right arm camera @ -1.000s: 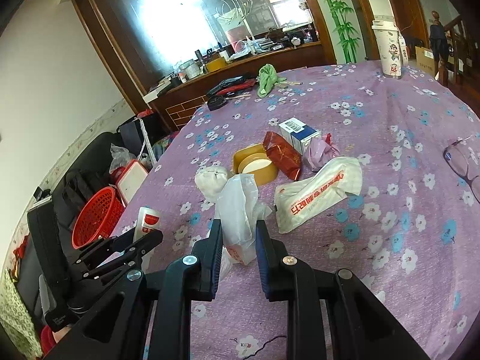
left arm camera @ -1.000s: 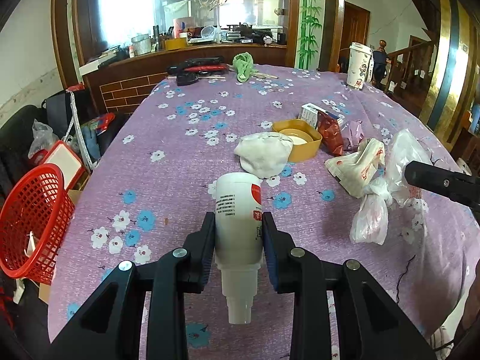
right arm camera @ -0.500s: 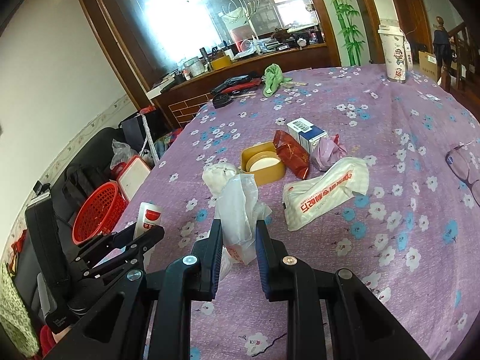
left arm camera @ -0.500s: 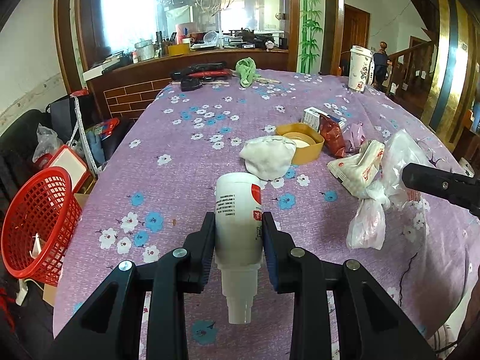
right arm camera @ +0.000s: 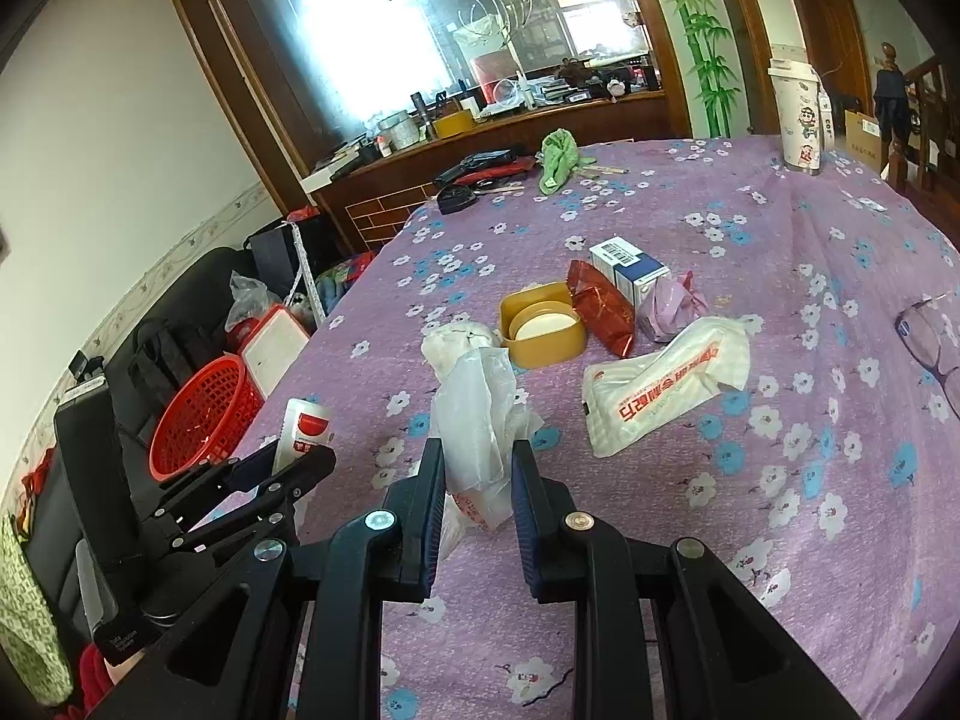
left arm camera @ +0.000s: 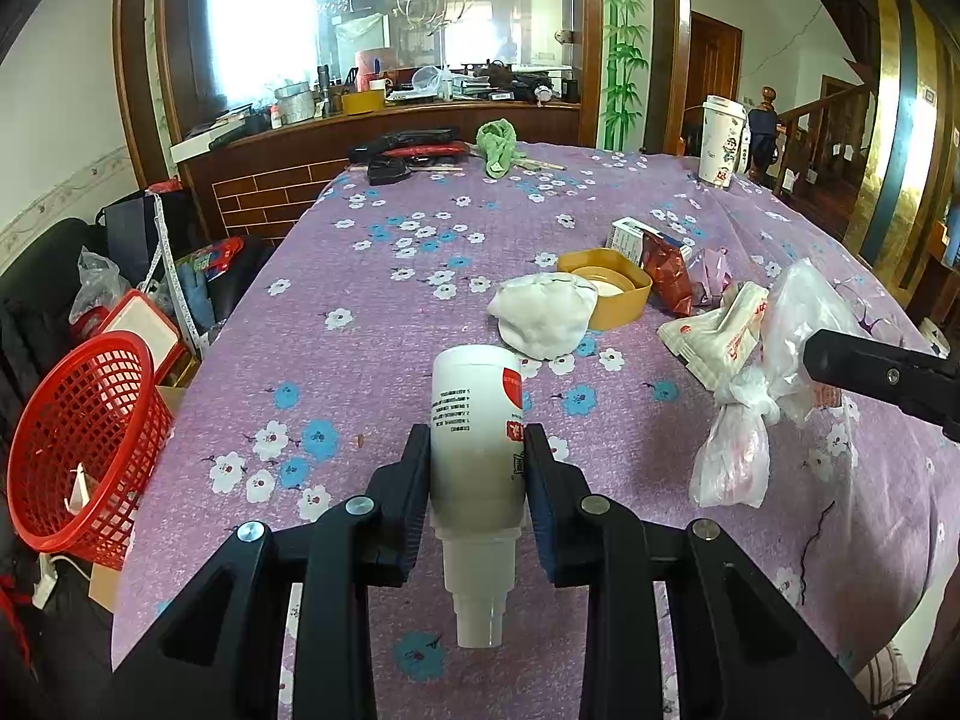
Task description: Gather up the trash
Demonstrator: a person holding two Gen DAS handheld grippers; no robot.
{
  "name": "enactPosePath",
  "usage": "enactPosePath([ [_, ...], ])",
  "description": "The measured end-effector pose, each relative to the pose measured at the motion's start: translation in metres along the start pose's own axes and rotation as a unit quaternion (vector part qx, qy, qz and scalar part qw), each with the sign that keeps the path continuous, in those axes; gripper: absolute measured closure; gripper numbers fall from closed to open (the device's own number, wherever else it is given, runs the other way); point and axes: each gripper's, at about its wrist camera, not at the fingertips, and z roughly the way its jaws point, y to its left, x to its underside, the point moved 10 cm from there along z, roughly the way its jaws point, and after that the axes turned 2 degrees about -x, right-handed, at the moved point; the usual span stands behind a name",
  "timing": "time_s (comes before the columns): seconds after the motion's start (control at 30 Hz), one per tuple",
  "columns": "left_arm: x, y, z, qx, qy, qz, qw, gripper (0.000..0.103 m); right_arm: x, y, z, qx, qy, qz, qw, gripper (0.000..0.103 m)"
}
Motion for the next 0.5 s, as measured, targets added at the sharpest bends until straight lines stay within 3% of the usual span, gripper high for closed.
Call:
enactPosePath([
  [0.5,0.003,0.01,-0.006,-0.005,0.0,-0.009,1.0,0.074,0.004,0.013,0.0,-0.005,0.006,-0.014,1.0,0.08],
])
